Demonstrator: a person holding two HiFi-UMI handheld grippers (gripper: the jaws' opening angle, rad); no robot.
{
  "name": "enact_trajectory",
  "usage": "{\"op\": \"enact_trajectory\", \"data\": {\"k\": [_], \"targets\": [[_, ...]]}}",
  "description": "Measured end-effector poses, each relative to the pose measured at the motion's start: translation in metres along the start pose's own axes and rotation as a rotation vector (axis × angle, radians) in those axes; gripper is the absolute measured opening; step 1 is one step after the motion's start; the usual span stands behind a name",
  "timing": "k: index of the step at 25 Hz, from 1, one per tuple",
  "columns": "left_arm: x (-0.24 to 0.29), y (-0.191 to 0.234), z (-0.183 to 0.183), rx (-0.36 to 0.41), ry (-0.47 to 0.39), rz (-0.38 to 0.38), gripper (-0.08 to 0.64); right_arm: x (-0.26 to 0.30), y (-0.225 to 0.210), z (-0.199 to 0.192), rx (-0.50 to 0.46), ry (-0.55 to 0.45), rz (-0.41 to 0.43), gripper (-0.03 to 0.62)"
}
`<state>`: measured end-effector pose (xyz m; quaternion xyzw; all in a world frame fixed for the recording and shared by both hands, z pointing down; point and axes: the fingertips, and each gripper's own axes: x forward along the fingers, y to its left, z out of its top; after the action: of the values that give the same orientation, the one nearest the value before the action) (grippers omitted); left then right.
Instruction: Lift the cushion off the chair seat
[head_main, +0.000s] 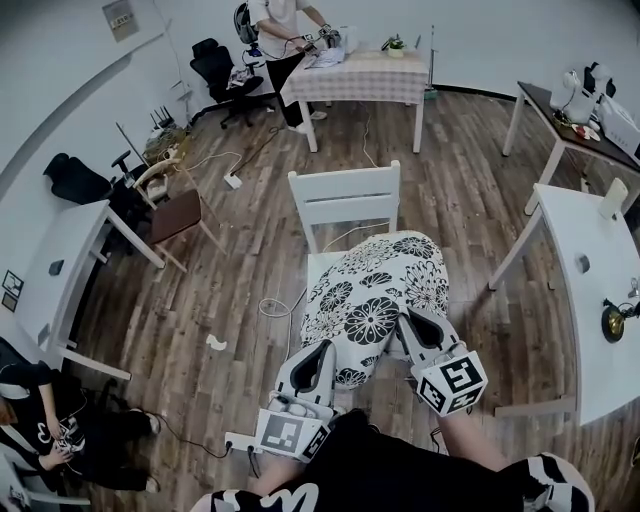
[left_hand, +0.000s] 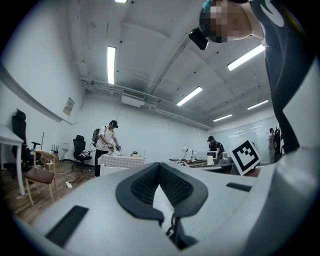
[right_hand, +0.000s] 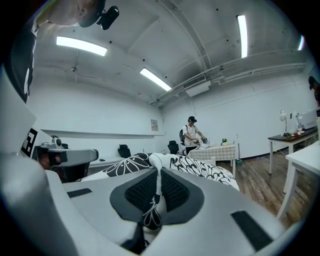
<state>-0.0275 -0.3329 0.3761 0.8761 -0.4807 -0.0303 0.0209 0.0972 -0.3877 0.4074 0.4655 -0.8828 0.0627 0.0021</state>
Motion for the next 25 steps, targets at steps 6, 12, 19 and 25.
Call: {"op": "enact_trajectory", "data": {"k": [6, 12, 19, 25], "targets": [[-0.006, -0.005, 0.002, 0.018, 0.001, -0.008, -0.001, -0.008, 0.007, 0.007, 0.02, -0.029, 0.015, 0.031], [-0.024, -0.006, -0.001, 0.013, -0.012, 0.016, 0.0, -0.014, 0.025, 0.009, 0.027, -0.048, 0.042, 0.031], [-0.064, -0.011, -0.006, -0.016, -0.015, 0.04, 0.0, -0.031, 0.06, 0.007, 0.032, -0.051, 0.062, 0.031], [-0.107, -0.025, 0.003, -0.009, -0.033, 0.037, 0.0, -0.063, 0.092, 0.009, 0.037, -0.067, 0.053, 0.031]]}}
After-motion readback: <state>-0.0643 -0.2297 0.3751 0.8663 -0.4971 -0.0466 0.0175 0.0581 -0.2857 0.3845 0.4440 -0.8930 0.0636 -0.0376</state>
